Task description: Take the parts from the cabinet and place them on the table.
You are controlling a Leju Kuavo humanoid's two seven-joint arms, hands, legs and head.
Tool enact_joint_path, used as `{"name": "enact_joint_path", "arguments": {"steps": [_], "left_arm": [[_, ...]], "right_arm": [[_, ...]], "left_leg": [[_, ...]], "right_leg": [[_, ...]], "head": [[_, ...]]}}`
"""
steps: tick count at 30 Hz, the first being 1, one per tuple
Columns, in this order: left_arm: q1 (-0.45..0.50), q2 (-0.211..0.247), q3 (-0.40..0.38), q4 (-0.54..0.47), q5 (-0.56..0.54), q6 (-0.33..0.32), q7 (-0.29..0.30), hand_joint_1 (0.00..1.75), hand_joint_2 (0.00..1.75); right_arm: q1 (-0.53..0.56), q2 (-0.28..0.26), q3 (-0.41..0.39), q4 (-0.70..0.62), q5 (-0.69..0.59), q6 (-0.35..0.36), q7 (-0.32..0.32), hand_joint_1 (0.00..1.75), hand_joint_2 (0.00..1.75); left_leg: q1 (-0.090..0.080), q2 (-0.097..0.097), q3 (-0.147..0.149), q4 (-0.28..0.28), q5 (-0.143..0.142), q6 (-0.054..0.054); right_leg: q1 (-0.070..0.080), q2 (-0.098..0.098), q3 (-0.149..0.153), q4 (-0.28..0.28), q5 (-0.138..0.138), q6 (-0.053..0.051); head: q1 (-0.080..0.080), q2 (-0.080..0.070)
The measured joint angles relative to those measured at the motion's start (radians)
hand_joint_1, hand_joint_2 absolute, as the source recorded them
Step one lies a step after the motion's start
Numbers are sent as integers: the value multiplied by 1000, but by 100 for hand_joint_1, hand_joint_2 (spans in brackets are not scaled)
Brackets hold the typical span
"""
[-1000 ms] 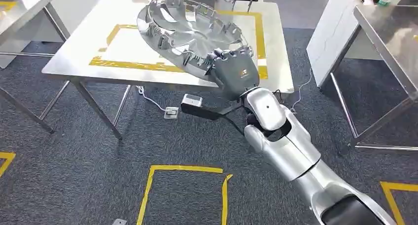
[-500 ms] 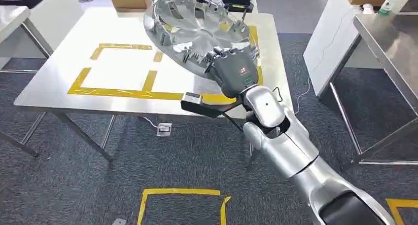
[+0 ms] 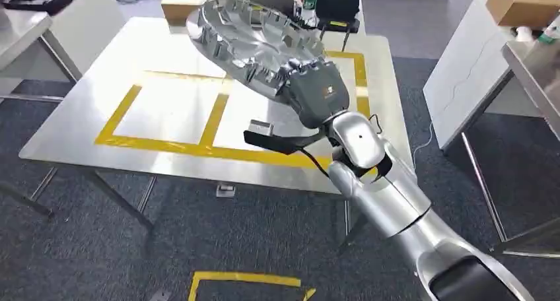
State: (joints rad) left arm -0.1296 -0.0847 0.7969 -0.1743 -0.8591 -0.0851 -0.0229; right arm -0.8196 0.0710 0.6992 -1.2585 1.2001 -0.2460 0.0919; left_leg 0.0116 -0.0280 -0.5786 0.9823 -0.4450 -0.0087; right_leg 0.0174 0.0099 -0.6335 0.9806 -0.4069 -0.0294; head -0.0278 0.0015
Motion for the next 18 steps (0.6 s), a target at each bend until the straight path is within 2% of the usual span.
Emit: {"name": "enact_joint_path", "arguments": {"steps": [1,2,4,5,9,10,12,15,16,18], "left_arm": [[0,0,0,0,0,0,-4,0,175],[-2,2,0,-1,0,0,-7,0,175],[-9,2,0,-2,0,-2,-10,0,175],[-12,1,0,-2,0,-3,-13,0,175],[-16,2,0,-3,1,-3,-18,0,175],[-16,2,0,-3,1,-4,-18,0,175],[-16,2,0,-3,1,-10,-17,0,175],[-16,2,0,-3,5,-17,-14,0,175],[-16,2,0,-3,11,-18,-15,0,0],[-16,2,5,-3,16,-21,-17,0,0]], "right_arm": [[-7,4,-2,4,-1,6,0,175,175],[-12,6,-2,10,-2,9,0,175,175],[-21,13,-2,23,-3,18,2,175,175],[-25,16,-3,31,-3,23,2,175,175],[-37,27,-6,66,1,46,13,175,175],[-40,30,-6,74,3,52,18,0,0],[-50,37,-7,91,5,60,18,0,0],[-74,50,-12,116,6,66,18,0,0],[-77,51,-13,122,6,68,18,0,0],[-84,53,-14,133,9,70,18,0,0]], "left_leg": [[-4,1,-6,12,2,-2],[-3,6,8,3,-9,16],[-1,8,12,4,-10,6],[-1,8,14,1,-11,5],[-1,10,18,-6,-13,-1],[-1,10,19,-7,-13,-2],[-1,10,19,-7,-13,-6],[-1,11,21,-7,-13,-6],[-2,11,22,-7,-13,-6],[-2,11,23,-6,-13,-6]], "right_leg": [[-5,0,10,-7,12,1],[-5,4,9,-7,9,26],[-2,5,11,0,4,14],[-2,5,11,0,1,11],[-2,7,11,1,-2,6],[-2,8,11,2,-2,5],[-2,8,11,3,-3,5],[-2,7,14,3,-3,3],[-2,7,15,3,-3,3],[-2,7,16,3,-3,3]], "head": [[-1,0],[-2,0],[-2,0],[-2,0],[-2,0],[-2,0],[-2,0],[-2,0],[-2,0],[-2,0]]}}
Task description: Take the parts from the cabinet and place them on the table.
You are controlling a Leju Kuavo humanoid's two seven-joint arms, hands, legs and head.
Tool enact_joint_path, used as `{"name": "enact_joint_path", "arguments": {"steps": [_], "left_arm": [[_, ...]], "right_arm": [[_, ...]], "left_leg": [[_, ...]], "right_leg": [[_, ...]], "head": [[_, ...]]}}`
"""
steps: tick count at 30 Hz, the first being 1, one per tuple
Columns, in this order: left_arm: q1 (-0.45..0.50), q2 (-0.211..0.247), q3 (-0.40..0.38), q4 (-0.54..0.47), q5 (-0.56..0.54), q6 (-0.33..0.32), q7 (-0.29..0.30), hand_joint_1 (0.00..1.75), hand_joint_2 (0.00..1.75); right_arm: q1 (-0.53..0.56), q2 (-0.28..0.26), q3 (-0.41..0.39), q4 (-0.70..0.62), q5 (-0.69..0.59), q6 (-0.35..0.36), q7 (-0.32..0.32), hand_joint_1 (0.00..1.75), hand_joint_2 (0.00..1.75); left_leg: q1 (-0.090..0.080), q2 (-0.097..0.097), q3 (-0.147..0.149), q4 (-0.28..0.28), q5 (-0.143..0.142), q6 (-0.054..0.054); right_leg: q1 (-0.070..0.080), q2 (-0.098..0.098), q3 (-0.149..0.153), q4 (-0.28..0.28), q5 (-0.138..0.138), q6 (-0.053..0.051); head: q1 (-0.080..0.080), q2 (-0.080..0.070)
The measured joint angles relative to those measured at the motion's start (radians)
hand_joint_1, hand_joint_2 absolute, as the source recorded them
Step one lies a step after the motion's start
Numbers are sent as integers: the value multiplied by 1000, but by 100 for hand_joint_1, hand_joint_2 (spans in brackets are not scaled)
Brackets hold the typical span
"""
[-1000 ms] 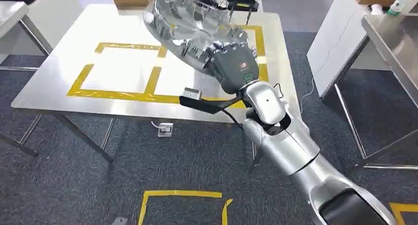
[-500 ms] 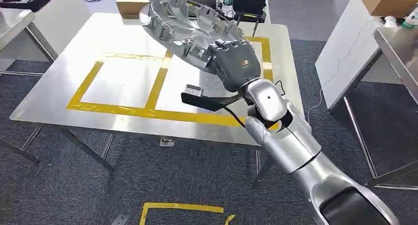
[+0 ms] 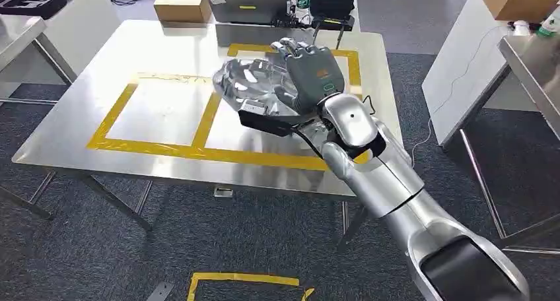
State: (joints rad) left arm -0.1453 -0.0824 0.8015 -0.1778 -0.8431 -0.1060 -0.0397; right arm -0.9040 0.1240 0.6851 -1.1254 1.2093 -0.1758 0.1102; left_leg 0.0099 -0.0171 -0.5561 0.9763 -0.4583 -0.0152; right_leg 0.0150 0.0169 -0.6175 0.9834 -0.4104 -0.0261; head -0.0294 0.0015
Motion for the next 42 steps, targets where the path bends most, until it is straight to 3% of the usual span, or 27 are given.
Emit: {"name": "enact_joint_path", "arguments": {"steps": [9,14,16,18,19,20,22,23,24,25,26,28,29,30,32,34,35,36,38,39,40,41,42], "left_arm": [[1,0,3,0,2,-1,12,0,0],[1,0,4,0,2,0,19,0,0],[1,2,5,0,2,0,20,0,0],[1,2,7,0,2,0,22,0,0],[1,-2,7,0,2,0,23,0,0],[0,-2,8,0,2,0,24,0,0],[0,-1,10,0,2,0,28,0,0],[0,-1,10,0,2,1,28,0,0],[0,-1,11,0,2,2,29,0,0],[0,-1,11,0,2,3,29,0,0],[0,-1,11,0,2,4,29,0,0],[-1,-2,11,0,2,6,29,0,0],[-1,0,11,-1,2,7,29,0,0],[-1,2,12,-2,2,9,29,0,0],[-1,1,13,-2,2,9,29,0,0],[2,1,16,-1,2,9,29,0,0],[2,2,19,-1,2,9,29,0,0],[2,2,19,-1,2,9,29,0,0],[1,3,19,-1,2,9,29,0,0],[2,4,20,-1,2,9,29,0,0],[2,4,20,-1,2,9,29,0,0],[2,4,20,-1,2,9,29,0,0],[1,4,20,-1,2,9,29,0,0]], "right_arm": [[-8,1,-10,17,4,5,0,0,0],[-7,0,-36,-1,-14,-36,0,0,0],[-7,-2,-53,-25,-17,-47,0,0,0],[-7,-3,-71,-55,-20,-52,-1,0,0],[-5,-5,-82,-74,-20,-54,-2,0,0],[-7,-8,-90,-84,-19,-55,-4,0,0],[-6,-11,-99,-96,-16,-54,-7,0,0],[-1,-13,-100,-98,-13,-53,-10,0,0],[4,-16,-101,-98,-12,-52,-10,0,0],[8,-19,-103,-99,-11,-50,-13,0,0],[9,-21,-104,-100,-11,-48,-13,0,0],[7,-21,-105,-104,-9,-48,-14,0,0],[7,-22,-106,-106,-9,-48,-14,0,0],[8,-20,-107,-106,-8,-47,-15,0,0],[7,-21,-111,-106,-8,-46,-13,0,0],[6,-20,-112,-106,-8,-45,-15,0,0],[6,-19,-112,-106,-8,-45,-14,0,0],[6,-19,-112,-106,-8,-45,-15,0,0],[7,-19,-112,-106,-6,-45,-15,0,0],[10,-20,-112,-105,-6,-45,-15,0,0],[13,-20,-112,-105,-6,-46,-15,0,0],[14,-20,-113,-105,-6,-46,-15,0,0],[15,-20,-114,-105,-6,-46,-15,0,0]], "left_leg": [[0,0,1,4,0,1],[-1,0,1,5,0,1],[-7,0,0,12,-5,16],[-8,1,4,4,6,22],[7,11,14,-14,17,22],[7,12,15,-19,20,27],[9,18,11,-17,22,28],[11,21,9,-15,22,28],[13,22,4,-10,22,27],[17,23,0,-4,21,23],[22,24,-5,3,19,17],[33,24,-18,25,12,2],[33,24,-27,36,9,-10],[31,22,-30,39,8,-22],[29,19,-34,42,13,-38],[34,19,-43,40,16,-53],[34,20,-52,62,-14,-52],[33,20,-74,121,-68,-49],[26,19,-129,278,-162,-49],[24,19,-145,334,-184,-47],[22,19,-139,349,-180,-43],[19,19,-113,317,-156,-38],[15,19,-65,247,-120,-31]], "right_leg": [[-3,0,3,0,1,2],[-3,0,3,0,2,2],[-8,1,4,-4,4,14],[-7,2,7,-5,10,18],[-7,1,4,4,-2,21],[-5,-2,-10,35,-32,27],[-14,-3,-76,190,-116,38],[-20,-3,-110,270,-148,44],[-26,-4,-132,321,-159,50],[-32,-6,-128,317,-144,55],[-38,-9,-99,266,-111,61],[-51,-18,8,84,-42,76],[-50,-17,33,37,-66,81],[-41,-4,18,67,-36,65],[-41,-4,14,62,-54,49],[-46,-7,5,52,-41,29],[-46,-8,0,51,-35,21],[-44,-8,-7,51,-29,13],[-37,-9,-24,51,-16,6],[-33,-9,-34,52,-9,4],[-29,-9,-44,52,-1,3],[-27,-8,-52,52,6,3],[-25,-8,-60,52,13,4]], "head": [[0,0],[0,0],[0,0],[0,0],[-1,0],[3,0],[4,0],[4,0],[3,0],[5,0],[4,0],[4,0],[5,0],[4,0],[4,0],[4,0],[5,0],[3,0],[2,0],[2,0],[2,0],[2,0],[2,0]]}}
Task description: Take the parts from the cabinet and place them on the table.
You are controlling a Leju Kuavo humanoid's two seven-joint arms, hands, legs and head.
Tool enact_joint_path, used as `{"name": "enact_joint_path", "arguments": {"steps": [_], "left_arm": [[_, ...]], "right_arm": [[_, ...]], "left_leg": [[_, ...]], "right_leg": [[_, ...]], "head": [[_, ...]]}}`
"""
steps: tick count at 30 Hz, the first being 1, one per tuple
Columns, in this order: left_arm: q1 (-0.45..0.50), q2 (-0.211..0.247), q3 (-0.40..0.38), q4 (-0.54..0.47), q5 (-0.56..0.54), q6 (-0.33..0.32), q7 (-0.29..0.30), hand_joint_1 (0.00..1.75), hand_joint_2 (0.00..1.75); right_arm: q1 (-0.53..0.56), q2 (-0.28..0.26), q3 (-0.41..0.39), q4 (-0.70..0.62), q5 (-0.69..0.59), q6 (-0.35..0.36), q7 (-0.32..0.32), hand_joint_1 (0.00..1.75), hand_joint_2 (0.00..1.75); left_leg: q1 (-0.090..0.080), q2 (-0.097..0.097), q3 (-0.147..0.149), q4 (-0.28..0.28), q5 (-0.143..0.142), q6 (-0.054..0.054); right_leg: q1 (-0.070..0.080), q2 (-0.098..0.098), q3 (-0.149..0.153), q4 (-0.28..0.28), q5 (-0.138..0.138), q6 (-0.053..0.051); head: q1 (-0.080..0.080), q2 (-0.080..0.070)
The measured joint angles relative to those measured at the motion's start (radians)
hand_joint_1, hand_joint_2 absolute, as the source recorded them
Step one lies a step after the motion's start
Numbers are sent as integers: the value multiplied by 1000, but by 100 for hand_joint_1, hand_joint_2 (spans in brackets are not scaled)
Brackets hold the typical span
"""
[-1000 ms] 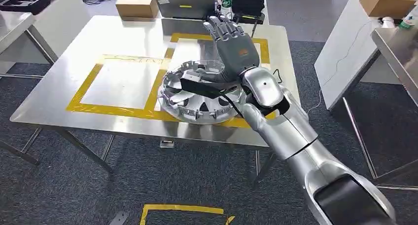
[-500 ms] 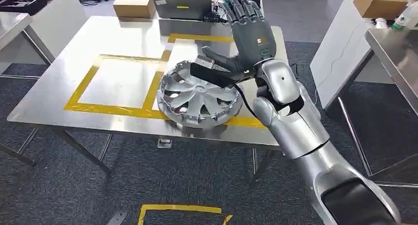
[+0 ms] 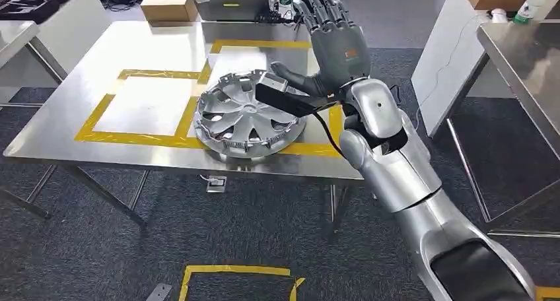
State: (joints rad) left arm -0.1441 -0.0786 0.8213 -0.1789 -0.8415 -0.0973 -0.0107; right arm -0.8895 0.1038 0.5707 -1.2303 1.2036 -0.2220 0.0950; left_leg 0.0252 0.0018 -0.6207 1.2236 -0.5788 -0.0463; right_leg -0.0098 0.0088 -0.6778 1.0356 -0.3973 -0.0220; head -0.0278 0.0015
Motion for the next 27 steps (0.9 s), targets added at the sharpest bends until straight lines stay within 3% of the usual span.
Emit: {"name": "enact_joint_path", "arguments": {"steps": [1,2,3,4,5,7,8,9,10,11,12,13,14,15,16,17,18,19,20,22,23,24,26,27], "left_arm": [[-1,0,0,0,-1,0,0,0,0],[-3,0,0,0,-4,0,0,0,0],[-4,1,0,0,-6,0,0,0,0],[-4,0,0,0,-7,0,0,0,0],[-4,0,0,0,-9,0,0,0,0],[-3,0,0,0,-10,0,0,0,0],[-5,-2,0,0,-11,0,0,0,0],[-6,-2,0,0,-12,0,0,0,0],[-6,-2,0,0,-13,0,0,0,0],[-6,-2,0,0,-15,0,0,0,0],[-6,-2,0,0,-16,0,0,0,0],[-6,-2,0,0,-18,0,2,0,0],[-6,-2,0,0,-22,0,6,0,0],[-6,-3,0,0,-27,0,10,0,0],[-5,-4,0,0,-29,0,10,0,0],[-5,-5,0,0,-30,0,11,0,0],[-5,-7,0,0,-31,0,11,0,0],[-6,-7,0,0,-33,0,13,0,0],[-7,-7,0,0,-35,0,13,0,0],[-6,-8,0,0,-35,1,14,0,0],[-5,-8,0,0,-35,2,14,0,0],[-4,-9,0,1,-36,2,15,0,0],[-4,-10,0,1,-36,3,15,0,0],[-4,-10,0,1,-36,3,15,0,0]], "right_arm": [[0,0,-1,0,0,0,0,0,0],[0,0,-3,0,0,0,0,0,0],[0,-1,-5,-1,0,-1,0,0,0],[1,-1,-5,-1,1,-1,0,0,0],[1,-1,-5,-1,2,-2,0,0,0],[1,-5,-7,-1,2,-2,0,0,0],[0,-7,-8,-1,1,-2,0,0,0],[1,-8,-8,-1,2,-2,0,0,0],[1,-9,-10,-1,2,-2,0,0,0],[1,-10,-10,-1,2,-2,0,0,0],[2,-12,-10,-1,2,-2,0,0,0],[4,-16,-10,-1,3,-2,0,0,0],[5,-21,-10,-1,5,-1,0,0,0],[6,-23,-10,-1,6,0,-1,0,0],[5,-27,-11,-1,7,0,-3,0,0],[3,-28,-13,-1,6,0,-5,0,0],[-2,-28,-13,-1,1,0,-6,0,0],[-6,-28,-14,-1,-3,0,-10,0,0],[-15,-30,-14,3,-8,1,-14,0,0],[-27,-30,-14,10,-13,3,-18,0,0],[-32,-30,-14,13,-14,4,-18,0,0],[-37,-28,-14,16,-14,5,-18,0,0],[-44,-27,-14,24,-18,6,-18,0,0],[-44,-27,-14,29,-19,5,-20,0,0]], "left_leg": [[-3,0,61,-93,33,8],[-7,-1,115,-176,36,16],[-14,0,133,-202,28,15],[-16,-4,121,-195,43,18],[-18,-5,113,-200,40,22],[-13,-4,100,-207,59,39],[-10,3,101,-208,70,47],[-10,4,87,-208,81,54],[-10,5,73,-208,92,59],[-10,6,61,-208,102,59],[-11,7,46,-206,113,61],[-12,8,32,-205,122,60],[-12,8,19,-201,130,59],[-12,8,5,-196,137,57],[-12,8,-7,-192,143,54],[-12,8,-13,-187,147,50],[-14,8,-22,-185,152,44],[-14,9,-21,-187,160,37],[-13,9,-21,-188,167,31],[-16,8,-24,-198,185,17],[-10,6,-29,-191,172,14],[-12,3,-43,-164,126,9],[-9,2,-87,-23,13,-2],[-9,1,-107,54,-22,-5]], "right_leg": [[1,0,-6,0,8,3],[1,0,-9,1,14,7],[5,1,-14,1,21,14],[4,-2,-11,-3,29,21],[2,-2,-12,-4,37,27],[4,-1,-15,-13,54,41],[-1,-1,-25,-1,26,44],[1,-3,-40,39,-30,46],[0,-3,-61,111,-97,50],[0,-3,-78,178,-145,52],[-1,-3,-88,246,-175,55],[-1,-3,-86,281,-170,57],[0,-3,-69,277,-144,56],[0,-3,-30,234,-110,54],[0,-3,27,158,-84,49],[2,-3,90,73,-82,41],[8,-4,129,10,-122,35],[12,-4,123,10,-109,31],[13,-4,122,1,-108,27],[10,-5,114,-5,-91,9],[3,-11,110,-14,-76,1],[3,-11,100,-18,-64,-7],[3,-12,73,-18,-43,-13],[3,-12,58,-17,-32,-13]], "head": [[0,0],[0,0],[0,0],[1,0],[-2,0],[0,0],[-2,0],[2,0],[3,0],[3,0],[3,0],[3,0],[4,0],[3,0],[4,0],[4,0],[4,0],[1,0],[8,0],[8,0],[9,0],[6,0],[6,0],[5,0]]}}
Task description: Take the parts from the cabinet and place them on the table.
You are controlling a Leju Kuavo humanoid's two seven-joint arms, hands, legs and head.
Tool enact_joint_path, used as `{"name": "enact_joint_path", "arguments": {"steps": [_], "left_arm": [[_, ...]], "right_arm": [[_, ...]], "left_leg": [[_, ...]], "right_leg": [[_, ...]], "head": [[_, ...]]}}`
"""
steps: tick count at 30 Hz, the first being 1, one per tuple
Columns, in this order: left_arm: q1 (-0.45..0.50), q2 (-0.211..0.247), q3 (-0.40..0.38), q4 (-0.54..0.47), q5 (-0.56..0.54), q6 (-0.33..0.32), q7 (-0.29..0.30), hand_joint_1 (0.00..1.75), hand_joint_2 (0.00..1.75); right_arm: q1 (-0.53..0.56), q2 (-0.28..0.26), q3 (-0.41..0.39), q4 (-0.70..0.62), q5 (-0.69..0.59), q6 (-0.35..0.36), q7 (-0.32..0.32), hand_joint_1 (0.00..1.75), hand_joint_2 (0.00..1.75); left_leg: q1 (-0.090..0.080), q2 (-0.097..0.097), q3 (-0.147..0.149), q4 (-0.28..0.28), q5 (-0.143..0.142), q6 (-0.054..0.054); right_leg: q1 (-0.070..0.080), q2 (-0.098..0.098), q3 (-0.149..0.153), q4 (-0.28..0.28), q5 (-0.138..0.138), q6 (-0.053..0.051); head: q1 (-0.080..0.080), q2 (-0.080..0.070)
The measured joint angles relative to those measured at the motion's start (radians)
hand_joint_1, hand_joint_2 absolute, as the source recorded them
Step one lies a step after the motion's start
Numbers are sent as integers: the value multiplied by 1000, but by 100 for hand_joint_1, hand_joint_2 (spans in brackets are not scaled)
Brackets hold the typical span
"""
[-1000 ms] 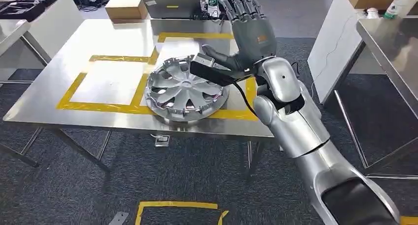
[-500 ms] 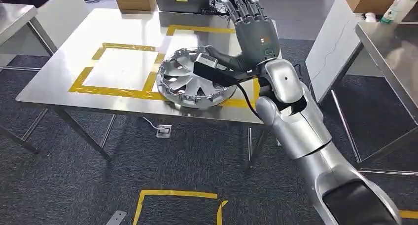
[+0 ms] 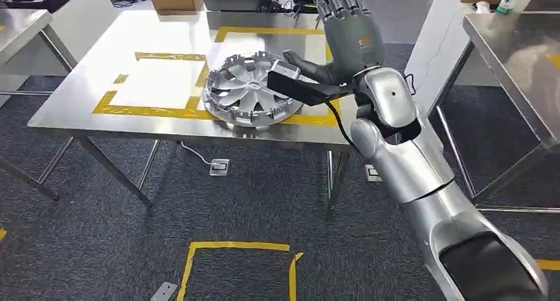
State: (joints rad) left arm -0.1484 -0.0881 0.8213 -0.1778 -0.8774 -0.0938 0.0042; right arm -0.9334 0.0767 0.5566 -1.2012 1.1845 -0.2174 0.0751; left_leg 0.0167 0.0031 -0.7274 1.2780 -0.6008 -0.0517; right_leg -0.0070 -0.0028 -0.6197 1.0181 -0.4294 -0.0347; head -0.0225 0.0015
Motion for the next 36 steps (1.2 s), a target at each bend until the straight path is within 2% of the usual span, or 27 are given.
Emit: {"name": "enact_joint_path", "arguments": {"steps": [1,2,4,5,6,7,11,12,14,15,16,17,18,20,21,22,23,25,26,28,29,30,31,32,33,35,36], "left_arm": [[0,0,0,0,0,0,0,0,0],[1,0,0,0,0,0,0,0,0],[1,0,0,0,0,0,-1,0,0],[0,0,0,0,0,0,-2,0,0],[-3,-1,0,-1,0,0,-3,0,0],[-3,-1,0,-2,0,0,-4,0,0],[-3,-3,0,-1,0,0,-5,0,0],[-4,-3,0,-1,0,0,-3,0,0],[-3,-1,0,-2,0,0,-4,0,0],[-3,0,0,-1,0,-1,-4,0,0],[-3,0,0,-1,1,-2,-4,0,0],[-3,0,0,-1,1,-2,-5,0,0],[-2,0,0,-1,1,-3,-4,0,0],[-2,0,0,-1,1,-3,-4,0,0],[-3,-3,0,-1,1,-3,-4,0,0],[-3,-6,0,-2,1,-3,-5,0,0],[-3,-5,0,-1,1,-3,-5,0,0],[-4,-4,0,-1,1,-3,-5,0,0],[-2,-2,0,-1,1,-3,-5,0,0],[-1,-3,0,0,1,-3,-5,0,0],[-1,-3,0,0,1,-3,-5,0,0],[-1,0,0,0,1,-3,-6,0,0],[-1,1,0,0,1,-4,-6,0,0],[-1,2,0,0,1,-5,-6,0,0],[-1,4,0,0,1,-5,-6,0,0],[-1,5,0,-1,0,-5,-5,0,0],[-4,5,0,-1,0,-5,-5,0,0]], "right_arm": [[1,0,0,6,-3,-2,-3,0,0],[1,0,0,11,-3,-3,-3,0,0],[1,0,0,20,-5,-10,-6,0,0],[0,0,0,21,-6,-13,-9,0,0],[-1,2,0,22,-8,-15,-12,0,0],[-3,2,-1,23,-11,-18,-13,0,0],[-8,1,-1,42,-16,-33,-16,0,0],[-9,0,-1,46,-18,-35,-15,0,0],[-8,0,-1,51,-19,-43,-15,0,0],[-7,0,-1,53,-19,-45,-14,0,0],[-2,0,-1,55,-19,-45,-14,0,0],[2,0,-1,56,-17,-45,-14,0,0],[7,0,-1,58,-15,-45,-13,0,0],[6,-1,-1,58,-15,-44,-13,0,0],[2,0,-1,58,-15,-44,-13,0,0],[2,3,-1,58,-14,-45,-15,0,0],[5,3,-1,58,-14,-45,-13,0,0],[3,2,-1,59,-14,-45,-11,0,0],[5,2,-1,59,-14,-45,-8,0,0],[5,4,-1,59,-13,-46,0,0,0],[7,5,-1,59,-11,-46,5,0,0],[12,5,-1,59,-6,-45,5,0,0],[18,5,-1,59,-2,-44,5,0,0],[25,5,-1,59,-2,-44,5,0,0],[33,5,-1,59,1,-43,5,0,0],[40,5,-1,58,4,-43,10,0,0],[40,5,-1,58,4,-43,13,0,0]], "left_leg": [[0,0,-6,49,-5,-2],[2,0,5,58,18,-4],[7,0,88,-37,95,-8],[10,0,154,-126,108,-11],[10,-1,214,-218,62,-12],[0,-9,234,-250,52,8],[1,-5,198,-247,86,51],[1,-2,192,-247,96,57],[0,-1,154,-246,127,65],[-2,0,135,-246,141,69],[-5,1,117,-245,155,70],[-7,1,103,-245,165,70],[-11,1,86,-245,178,71],[-18,0,61,-245,200,71],[-17,0,55,-244,211,70],[-23,0,49,-245,219,64],[-17,2,55,-253,229,56],[-12,3,56,-264,248,44],[-17,2,51,-266,253,38],[-14,-3,31,-221,174,33],[-11,-4,7,-139,97,25],[-7,-4,-8,-66,52,19],[-5,-4,-17,-2,30,13],[-3,-3,-15,31,36,9],[1,-3,9,28,70,3],[12,-2,114,-97,135,-11],[18,-3,170,-190,100,-24]], "right_leg": [[0,0,-14,1,11,2],[-2,0,-29,1,22,4],[-6,0,-59,4,45,13],[-7,0,-71,8,55,20],[-4,1,-79,13,63,29],[-4,1,-83,16,71,35],[-9,2,-87,0,101,62],[-10,2,-97,18,66,64],[-8,3,-146,161,-73,71],[-8,3,-169,252,-120,72],[-7,3,-178,316,-134,71],[-6,3,-170,338,-122,68],[-2,3,-136,317,-89,61],[9,4,-22,180,-45,35],[21,5,54,81,-70,12],[22,-2,97,1,-108,4],[27,-2,87,13,-89,11],[33,-1,87,2,-78,0],[18,-4,81,-18,-57,-6],[15,-7,66,-27,-31,-17],[12,-7,46,-27,-14,-14],[11,-7,31,-26,-2,-12],[10,-7,15,-25,10,-10],[8,-7,1,-24,19,-6],[3,-8,-18,-19,32,-1],[-8,-9,-54,-5,50,14],[-10,-9,-68,7,57,24]], "head": [[0,0],[0,0],[0,0],[0,0],[-1,0],[0,0],[0,0],[1,0],[7,0],[6,0],[7,0],[7,0],[7,0],[9,0],[9,0],[8,0],[8,0],[20,0],[21,0],[20,0],[20,0],[21,0],[21,0],[21,0],[21,0],[20,0],[20,0]]}}
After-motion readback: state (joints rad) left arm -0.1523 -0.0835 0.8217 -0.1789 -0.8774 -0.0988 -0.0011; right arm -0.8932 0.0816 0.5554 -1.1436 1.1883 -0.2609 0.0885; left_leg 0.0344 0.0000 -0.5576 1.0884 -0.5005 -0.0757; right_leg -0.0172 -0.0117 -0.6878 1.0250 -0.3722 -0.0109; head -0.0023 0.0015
